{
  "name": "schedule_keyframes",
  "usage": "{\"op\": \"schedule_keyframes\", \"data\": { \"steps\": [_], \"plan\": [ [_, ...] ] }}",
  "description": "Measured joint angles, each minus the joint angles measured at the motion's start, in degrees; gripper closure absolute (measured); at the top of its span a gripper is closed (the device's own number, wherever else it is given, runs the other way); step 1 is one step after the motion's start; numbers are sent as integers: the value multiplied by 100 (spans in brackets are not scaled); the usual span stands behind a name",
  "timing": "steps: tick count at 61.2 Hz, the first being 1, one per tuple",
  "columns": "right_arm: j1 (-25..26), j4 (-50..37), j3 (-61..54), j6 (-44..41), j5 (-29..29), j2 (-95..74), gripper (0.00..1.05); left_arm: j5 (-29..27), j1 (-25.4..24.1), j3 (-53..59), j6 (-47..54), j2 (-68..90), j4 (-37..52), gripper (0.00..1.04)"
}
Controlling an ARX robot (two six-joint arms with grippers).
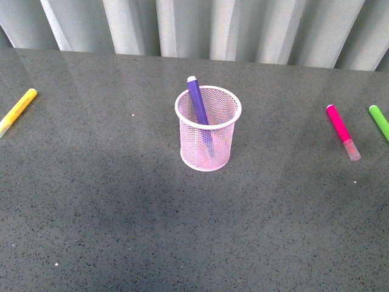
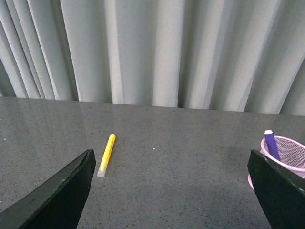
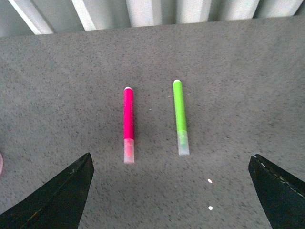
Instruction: Insert purple and pink pens into pink cup
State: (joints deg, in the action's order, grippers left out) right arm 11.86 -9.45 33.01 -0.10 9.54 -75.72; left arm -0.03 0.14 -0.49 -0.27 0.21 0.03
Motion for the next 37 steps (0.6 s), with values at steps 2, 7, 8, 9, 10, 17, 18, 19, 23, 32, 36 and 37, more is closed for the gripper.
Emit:
{"op": "schedule_keyframes", "data": {
  "steps": [2, 7, 8, 9, 10, 17, 18, 19, 23, 32, 36, 37],
  "plan": [
    [-9, 48, 199, 94, 57, -278, 7, -2, 0, 0, 0, 0, 0, 7],
    [-44, 166, 693, 190, 195, -975, 7, 0, 0, 0, 0, 0, 0, 7],
    [-44, 199, 761, 214, 227, -1058, 7, 0, 0, 0, 0, 0, 0, 7],
    [-48, 273, 896, 254, 291, -1220, 7, 0, 0, 0, 0, 0, 0, 7],
    [-50, 308, 964, 280, 302, -1298, 7, 0, 0, 0, 0, 0, 0, 7],
    [-94, 577, 1639, 603, 328, -2079, 7, -2, 0, 0, 0, 0, 0, 7],
    [-103, 597, 1698, 616, 323, -2144, 7, 0, 0, 0, 0, 0, 0, 7],
    [-118, 629, 1808, 664, 317, -2267, 7, -2, 0, 0, 0, 0, 0, 7],
    [-173, 704, 2103, 726, 269, -2601, 7, 0, 0, 0, 0, 0, 0, 7],
    [-339, 787, 2621, 743, 155, -3147, 7, 0, 0, 0, 0, 0, 0, 7],
    [-437, 890, 2815, 737, 31, -3320, 7, 0, 0, 0, 0, 0, 0, 7],
    [-457, 914, 2846, 728, 4, -3348, 7, 0, 0, 0, 0, 0, 0, 7]
  ]
}}
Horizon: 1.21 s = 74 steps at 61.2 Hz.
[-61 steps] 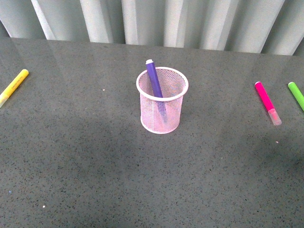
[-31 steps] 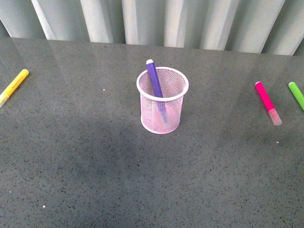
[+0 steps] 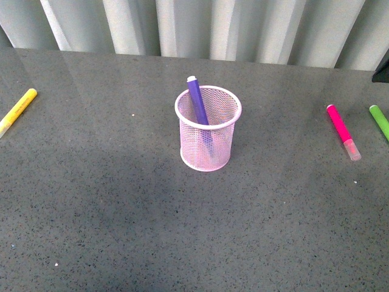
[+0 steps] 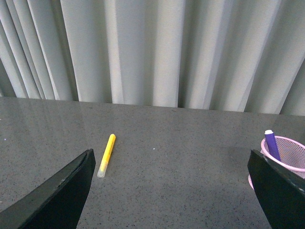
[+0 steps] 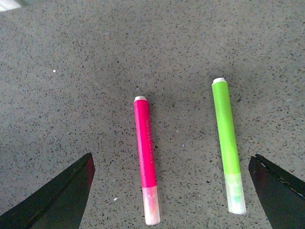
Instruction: Insert purple and pink pens into pink cup
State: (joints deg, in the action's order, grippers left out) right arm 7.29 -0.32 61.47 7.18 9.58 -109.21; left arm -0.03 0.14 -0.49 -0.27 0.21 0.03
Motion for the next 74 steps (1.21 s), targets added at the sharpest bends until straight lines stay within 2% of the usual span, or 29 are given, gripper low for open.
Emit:
{"op": "schedule_keyframes", "data": {
  "steps": [8, 44, 74],
  "plan": [
    [-192, 127, 304, -225, -262, -304, 7, 0, 0, 0, 0, 0, 0, 7],
    [-651, 490, 1478, -179, -520, -1349, 7, 0, 0, 0, 0, 0, 0, 7],
    [-822, 503, 1668, -81, -682, -1956, 7, 0, 0, 0, 0, 0, 0, 7]
  ]
}}
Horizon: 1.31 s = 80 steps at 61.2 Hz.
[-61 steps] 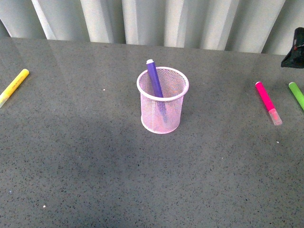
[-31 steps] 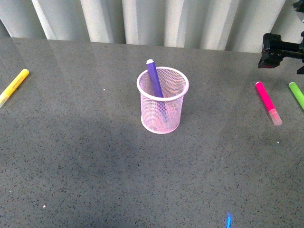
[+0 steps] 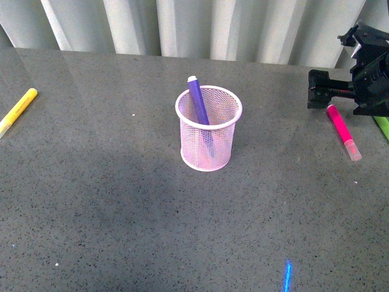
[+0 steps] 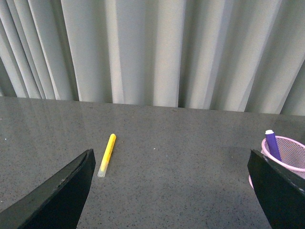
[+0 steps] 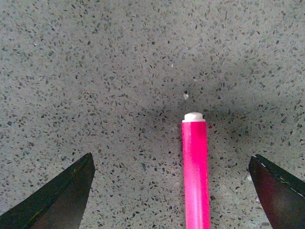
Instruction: Insert purple and pink pens into pink cup
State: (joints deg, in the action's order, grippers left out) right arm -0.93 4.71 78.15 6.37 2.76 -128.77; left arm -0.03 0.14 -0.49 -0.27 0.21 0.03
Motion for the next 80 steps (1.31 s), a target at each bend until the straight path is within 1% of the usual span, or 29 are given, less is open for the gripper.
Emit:
{"op": "schedule_keyframes", "data": {
  "steps": [20, 33, 43, 46, 51, 58, 63, 66, 70, 80],
  "plan": [
    [20, 7, 39, -37, -37, -212, 7, -2, 0, 0, 0, 0, 0, 7],
    [24, 192, 238, -81, -105, -337, 8, -2, 0, 0, 0, 0, 0, 7],
    [26, 323, 289, -201, -164, -376, 30, 0, 0, 0, 0, 0, 0, 7],
    [42, 361, 302, -229, -155, -382, 38, 0, 0, 0, 0, 0, 0, 7],
    [57, 363, 310, -240, -157, -391, 49, 0, 0, 0, 0, 0, 0, 7],
    [81, 367, 315, -245, -157, -398, 68, 0, 0, 0, 0, 0, 0, 7],
    [85, 367, 313, -247, -146, -398, 78, 0, 0, 0, 0, 0, 0, 7],
    [87, 365, 313, -249, -138, -398, 86, 0, 0, 0, 0, 0, 0, 7],
    [90, 326, 306, -273, -70, -396, 92, 0, 0, 0, 0, 0, 0, 7],
    [90, 61, 125, -319, 35, -328, 93, 0, 0, 0, 0, 0, 0, 7]
  ]
}}
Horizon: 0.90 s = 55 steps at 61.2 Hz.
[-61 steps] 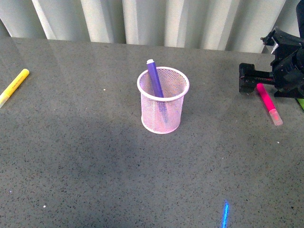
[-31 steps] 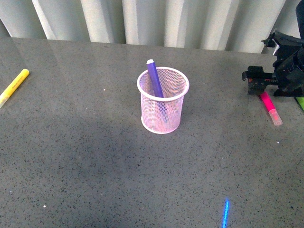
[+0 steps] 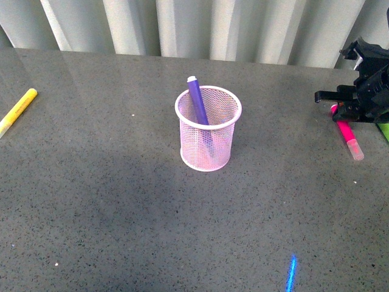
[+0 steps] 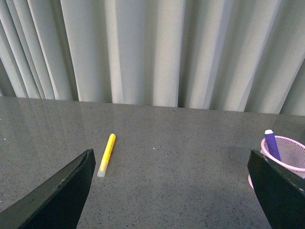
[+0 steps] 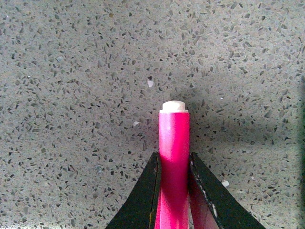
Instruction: Insert purple and pink pens into pink cup
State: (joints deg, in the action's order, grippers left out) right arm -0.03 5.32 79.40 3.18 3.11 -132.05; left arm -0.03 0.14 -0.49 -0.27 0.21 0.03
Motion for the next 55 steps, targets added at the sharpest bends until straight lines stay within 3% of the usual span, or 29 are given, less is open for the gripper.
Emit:
{"op": "schedule_keyframes", "data": {
  "steps": [16, 36, 55],
  "plan": [
    [4, -933, -660, -46, 131, 258, 93, 0, 0, 0, 0, 0, 0, 7],
    [-297, -3198, -1755, -680, -61, 1248, 93, -2, 0, 0, 0, 0, 0, 7],
    [-1641, -5344, -2549, -1106, 57, 1917, 93, 0, 0, 0, 0, 0, 0, 7]
  ]
}}
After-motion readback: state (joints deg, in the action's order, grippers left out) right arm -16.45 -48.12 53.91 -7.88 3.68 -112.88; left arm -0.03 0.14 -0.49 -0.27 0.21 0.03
